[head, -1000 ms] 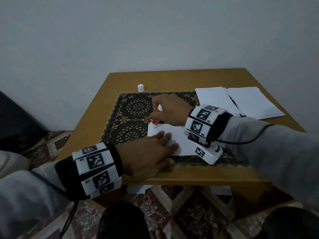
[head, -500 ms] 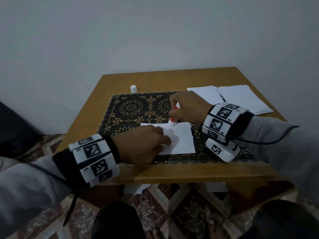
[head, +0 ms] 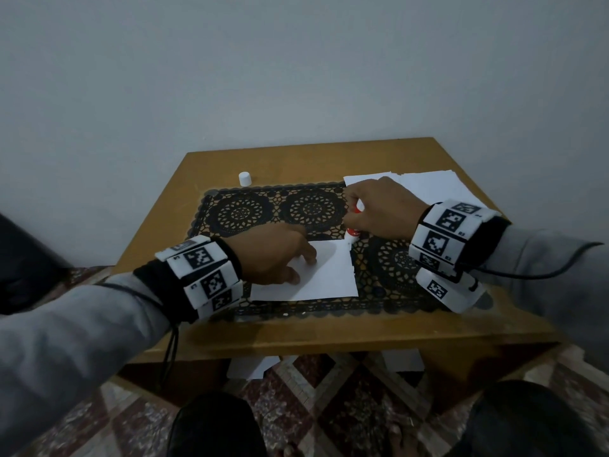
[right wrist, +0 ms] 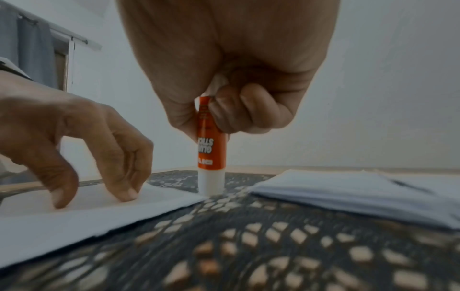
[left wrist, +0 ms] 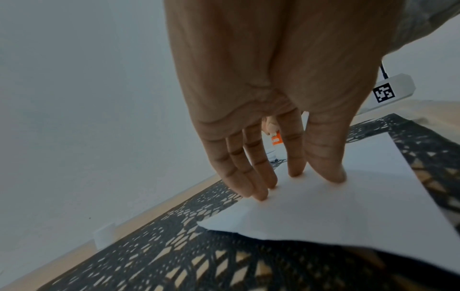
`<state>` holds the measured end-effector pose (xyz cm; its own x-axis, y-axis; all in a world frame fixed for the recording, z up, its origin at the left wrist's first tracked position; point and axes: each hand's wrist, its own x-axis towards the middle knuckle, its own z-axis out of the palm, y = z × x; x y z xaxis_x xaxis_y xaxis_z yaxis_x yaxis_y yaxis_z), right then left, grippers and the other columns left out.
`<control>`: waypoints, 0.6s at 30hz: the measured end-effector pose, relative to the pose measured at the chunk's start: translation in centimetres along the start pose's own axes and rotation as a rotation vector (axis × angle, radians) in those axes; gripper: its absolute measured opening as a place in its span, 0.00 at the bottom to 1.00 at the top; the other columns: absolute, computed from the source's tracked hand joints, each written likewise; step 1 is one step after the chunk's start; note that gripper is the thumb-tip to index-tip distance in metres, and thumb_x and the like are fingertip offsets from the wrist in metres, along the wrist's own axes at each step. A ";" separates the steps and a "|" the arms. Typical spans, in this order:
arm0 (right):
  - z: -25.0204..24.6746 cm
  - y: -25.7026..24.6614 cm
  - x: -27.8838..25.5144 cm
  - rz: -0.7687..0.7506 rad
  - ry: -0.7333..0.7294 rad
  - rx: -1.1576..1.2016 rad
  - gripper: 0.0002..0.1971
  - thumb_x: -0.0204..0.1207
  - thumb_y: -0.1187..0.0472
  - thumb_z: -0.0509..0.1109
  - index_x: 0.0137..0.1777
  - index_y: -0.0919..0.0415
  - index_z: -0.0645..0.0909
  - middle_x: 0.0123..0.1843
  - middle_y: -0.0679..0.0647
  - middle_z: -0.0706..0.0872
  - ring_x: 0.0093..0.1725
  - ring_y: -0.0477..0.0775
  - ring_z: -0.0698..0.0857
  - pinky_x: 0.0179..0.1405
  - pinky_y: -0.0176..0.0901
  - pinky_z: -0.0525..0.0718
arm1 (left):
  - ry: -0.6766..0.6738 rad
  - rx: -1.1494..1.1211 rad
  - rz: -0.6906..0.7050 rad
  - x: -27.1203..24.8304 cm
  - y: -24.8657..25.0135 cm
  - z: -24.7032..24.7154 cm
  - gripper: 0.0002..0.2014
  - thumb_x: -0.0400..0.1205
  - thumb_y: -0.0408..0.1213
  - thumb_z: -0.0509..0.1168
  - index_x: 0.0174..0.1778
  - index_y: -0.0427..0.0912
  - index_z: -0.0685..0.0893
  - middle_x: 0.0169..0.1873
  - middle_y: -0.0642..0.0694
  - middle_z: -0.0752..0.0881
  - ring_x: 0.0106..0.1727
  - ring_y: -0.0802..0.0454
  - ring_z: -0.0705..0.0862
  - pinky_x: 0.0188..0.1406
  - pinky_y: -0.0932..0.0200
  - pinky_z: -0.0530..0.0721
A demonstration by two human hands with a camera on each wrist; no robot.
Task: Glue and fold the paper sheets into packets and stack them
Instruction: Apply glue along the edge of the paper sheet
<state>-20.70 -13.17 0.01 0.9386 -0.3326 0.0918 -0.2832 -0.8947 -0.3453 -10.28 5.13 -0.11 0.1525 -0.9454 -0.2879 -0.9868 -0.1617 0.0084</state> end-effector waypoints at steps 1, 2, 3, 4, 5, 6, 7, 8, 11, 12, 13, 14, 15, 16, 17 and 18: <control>-0.5 0.1 0.1 -0.002 0.031 0.007 0.12 0.72 0.52 0.71 0.31 0.50 0.72 0.38 0.48 0.81 0.41 0.53 0.81 0.42 0.50 0.80 | -0.003 0.005 -0.001 0.1 0.0 0.0 0.21 0.78 0.43 0.70 0.68 0.50 0.81 0.58 0.48 0.78 0.57 0.50 0.78 0.56 0.54 0.79; -1.0 0.3 0.2 -0.002 0.063 0.022 0.11 0.72 0.52 0.71 0.33 0.51 0.74 0.39 0.49 0.82 0.42 0.54 0.81 0.43 0.51 0.80 | -0.004 0.004 -0.002 0.2 0.0 0.0 0.21 0.78 0.43 0.71 0.68 0.49 0.81 0.58 0.48 0.78 0.56 0.49 0.78 0.56 0.54 0.79; -1.4 0.3 0.3 -0.006 0.087 0.038 0.10 0.72 0.52 0.71 0.34 0.53 0.75 0.40 0.50 0.82 0.42 0.54 0.80 0.43 0.51 0.79 | -0.003 0.003 -0.002 0.2 0.0 0.1 0.21 0.78 0.43 0.71 0.68 0.49 0.80 0.59 0.48 0.78 0.56 0.49 0.78 0.55 0.55 0.79; -1.7 0.1 0.3 -0.014 0.099 0.048 0.10 0.73 0.52 0.71 0.35 0.55 0.76 0.40 0.50 0.82 0.42 0.54 0.80 0.43 0.51 0.79 | 0.000 0.001 0.001 0.2 0.0 0.1 0.21 0.78 0.43 0.71 0.67 0.50 0.80 0.59 0.48 0.78 0.56 0.49 0.78 0.54 0.55 0.79; -1.8 -0.1 0.3 -0.028 0.099 0.053 0.10 0.73 0.53 0.71 0.35 0.55 0.76 0.39 0.48 0.80 0.41 0.53 0.79 0.41 0.49 0.77 | 0.003 -0.003 0.001 0.3 0.0 0.1 0.21 0.77 0.43 0.71 0.67 0.50 0.79 0.58 0.48 0.77 0.55 0.50 0.78 0.53 0.55 0.79; -1.7 -0.4 0.1 -0.045 0.090 0.058 0.10 0.73 0.53 0.71 0.35 0.55 0.76 0.37 0.46 0.79 0.41 0.52 0.78 0.38 0.47 0.75 | 0.004 -0.008 -0.002 0.3 0.0 0.1 0.21 0.77 0.43 0.72 0.67 0.51 0.78 0.58 0.48 0.77 0.54 0.50 0.77 0.52 0.56 0.78; -1.4 -0.7 0.0 -0.059 0.079 0.062 0.10 0.73 0.53 0.71 0.34 0.54 0.76 0.37 0.45 0.79 0.40 0.51 0.78 0.37 0.46 0.73 | 0.000 -0.013 -0.011 0.4 0.0 0.1 0.23 0.77 0.43 0.72 0.67 0.51 0.76 0.58 0.48 0.77 0.52 0.52 0.76 0.52 0.56 0.77; -1.0 -1.0 -0.2 -0.068 0.069 0.062 0.09 0.73 0.54 0.71 0.35 0.54 0.77 0.38 0.46 0.79 0.40 0.51 0.79 0.37 0.45 0.73 | -0.006 -0.016 -0.022 0.5 0.0 0.1 0.25 0.77 0.44 0.72 0.69 0.52 0.75 0.59 0.48 0.77 0.50 0.53 0.74 0.51 0.57 0.77; 0.4 -1.3 -0.5 -0.067 0.039 0.045 0.07 0.73 0.54 0.70 0.39 0.56 0.80 0.40 0.48 0.83 0.35 0.50 0.80 0.36 0.45 0.77 | -0.018 -0.011 -0.029 0.8 0.1 -0.1 0.28 0.76 0.44 0.72 0.73 0.52 0.74 0.60 0.48 0.77 0.47 0.56 0.71 0.47 0.61 0.74; 0.8 -1.3 -0.4 -0.067 0.033 0.045 0.07 0.74 0.54 0.69 0.39 0.56 0.81 0.40 0.49 0.84 0.35 0.50 0.80 0.35 0.45 0.77 | -0.022 -0.004 -0.024 0.8 0.1 -0.2 0.28 0.76 0.45 0.72 0.73 0.51 0.74 0.60 0.48 0.77 0.47 0.56 0.71 0.47 0.61 0.73; 1.1 -1.2 -0.4 -0.067 0.030 0.050 0.07 0.74 0.54 0.69 0.40 0.56 0.81 0.40 0.49 0.84 0.35 0.50 0.81 0.36 0.45 0.78 | -0.026 0.004 -0.023 0.8 0.1 -0.2 0.28 0.77 0.45 0.72 0.73 0.51 0.75 0.61 0.47 0.77 0.48 0.55 0.72 0.48 0.61 0.74; 1.4 -1.1 -0.3 -0.068 0.028 0.062 0.06 0.74 0.55 0.69 0.40 0.56 0.82 0.40 0.50 0.84 0.37 0.51 0.82 0.37 0.46 0.79 | -0.031 0.011 -0.024 0.8 0.1 -0.2 0.27 0.77 0.45 0.72 0.73 0.52 0.75 0.61 0.47 0.77 0.49 0.54 0.74 0.49 0.60 0.75; 1.5 -1.0 -0.3 -0.070 0.027 0.076 0.06 0.74 0.55 0.69 0.39 0.56 0.82 0.41 0.50 0.85 0.39 0.52 0.82 0.39 0.48 0.81 | -0.035 0.014 -0.026 0.8 0.1 -0.2 0.27 0.77 0.45 0.72 0.73 0.52 0.75 0.61 0.47 0.77 0.52 0.52 0.76 0.51 0.59 0.76; 1.6 -1.0 -0.3 -0.072 0.026 0.085 0.06 0.74 0.56 0.69 0.39 0.57 0.82 0.41 0.50 0.85 0.39 0.52 0.83 0.40 0.49 0.81 | -0.034 0.015 -0.026 0.7 0.1 -0.2 0.27 0.77 0.45 0.72 0.73 0.52 0.75 0.61 0.47 0.77 0.53 0.51 0.76 0.51 0.58 0.77; 1.6 -1.0 -0.3 -0.073 0.023 0.087 0.06 0.74 0.56 0.69 0.39 0.57 0.82 0.40 0.51 0.85 0.39 0.52 0.83 0.40 0.49 0.81 | -0.030 0.016 -0.024 0.7 0.1 -0.2 0.27 0.77 0.45 0.72 0.73 0.52 0.76 0.60 0.47 0.77 0.52 0.52 0.76 0.51 0.58 0.77; 1.6 -1.0 -0.3 -0.074 0.018 0.085 0.07 0.74 0.56 0.70 0.38 0.58 0.82 0.40 0.51 0.85 0.38 0.52 0.83 0.39 0.49 0.80 | -0.025 0.016 -0.020 0.8 0.0 -0.2 0.27 0.77 0.45 0.72 0.73 0.52 0.76 0.60 0.47 0.77 0.50 0.54 0.74 0.50 0.59 0.77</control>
<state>-20.38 -11.68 -1.17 0.9525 -0.2723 0.1365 -0.1946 -0.8887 -0.4151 -10.19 4.35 -0.13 0.1712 -0.9346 -0.3118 -0.9843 -0.1759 -0.0134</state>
